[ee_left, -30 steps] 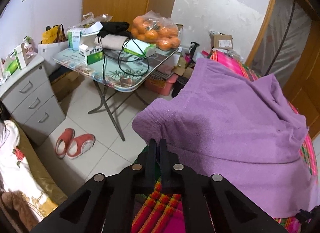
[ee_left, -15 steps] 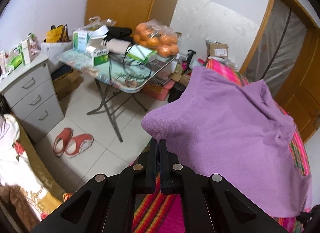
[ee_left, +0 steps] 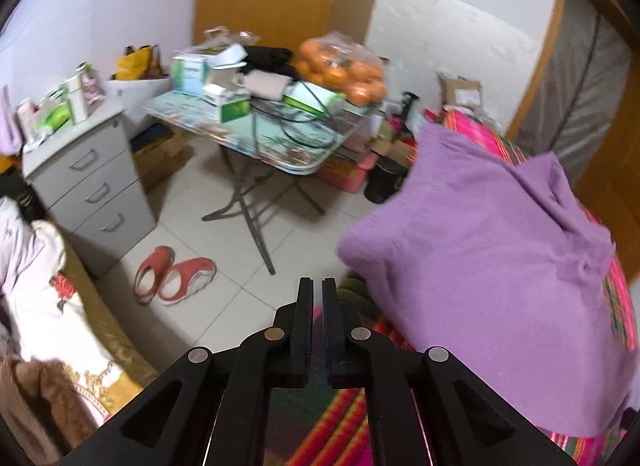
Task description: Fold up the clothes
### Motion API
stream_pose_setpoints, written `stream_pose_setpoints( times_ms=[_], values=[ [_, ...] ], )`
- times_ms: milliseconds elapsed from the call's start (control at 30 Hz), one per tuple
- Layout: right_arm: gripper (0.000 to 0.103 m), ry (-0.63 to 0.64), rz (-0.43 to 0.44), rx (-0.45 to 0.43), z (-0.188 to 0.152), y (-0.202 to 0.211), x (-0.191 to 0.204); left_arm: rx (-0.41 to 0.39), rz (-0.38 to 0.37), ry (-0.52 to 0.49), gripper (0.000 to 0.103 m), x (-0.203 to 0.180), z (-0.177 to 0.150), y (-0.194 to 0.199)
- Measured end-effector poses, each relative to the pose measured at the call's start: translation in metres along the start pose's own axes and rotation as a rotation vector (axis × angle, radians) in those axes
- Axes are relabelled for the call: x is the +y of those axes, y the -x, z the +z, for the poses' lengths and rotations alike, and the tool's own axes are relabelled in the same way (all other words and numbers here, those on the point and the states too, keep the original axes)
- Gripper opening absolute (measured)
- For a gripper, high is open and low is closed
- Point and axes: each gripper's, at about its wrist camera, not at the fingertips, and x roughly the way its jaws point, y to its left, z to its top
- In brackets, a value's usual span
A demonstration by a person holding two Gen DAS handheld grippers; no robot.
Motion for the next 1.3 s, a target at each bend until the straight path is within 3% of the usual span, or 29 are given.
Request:
stream_pose_setpoints(
  times_ms=[67,267,433,533,600,767,900,1000,1167,1300],
  values=[
    [0.018,-0.169,-0.062,-0.059,-0.007,0.018,-0.036,0.003,-0.024,-0.023,0.005,-0.011,-0.002,0.002],
    [0.034,-0.633,-0.322,-0.161,-0.066,0.076,-0.127,0.049,-0.243,-0.194,0.005,-0.102,-0.021,0.005],
    [0.038,-0.862,-0.510,-0.216,-0.117,0.121,-0.165,0.128,-0.421,-0.365,0.006,-0.184,-0.056,0.007],
    [0.045,-0.958,-0.575,-0.242,-0.141,0.141,-0.181,0.154,-0.509,-0.473,0.009,-0.227,-0.077,0.018],
    [0.046,-1.016,-0.591,-0.247,-0.153,0.145,-0.195,0.166,-0.552,-0.542,0.013,-0.251,-0.089,0.026],
    [0.048,-1.098,-0.513,-0.234,-0.164,0.135,-0.227,0.183,-0.614,-0.694,0.014,-0.299,-0.119,0.045],
    [0.050,-1.169,-0.424,-0.273,-0.169,0.127,-0.249,0.181,-0.592,-0.769,0.015,-0.328,-0.134,0.053],
    [0.040,-1.163,-0.424,-0.297,-0.166,0.127,-0.253,0.180,-0.544,-0.788,0.015,-0.344,-0.145,0.057],
    [0.009,-1.110,-0.478,-0.330,-0.160,0.132,-0.250,0.174,-0.509,-0.814,0.015,-0.360,-0.155,0.063],
    [0.005,-1.079,-0.474,-0.367,-0.159,0.144,-0.246,0.173,-0.513,-0.840,0.015,-0.370,-0.162,0.065]
  ],
)
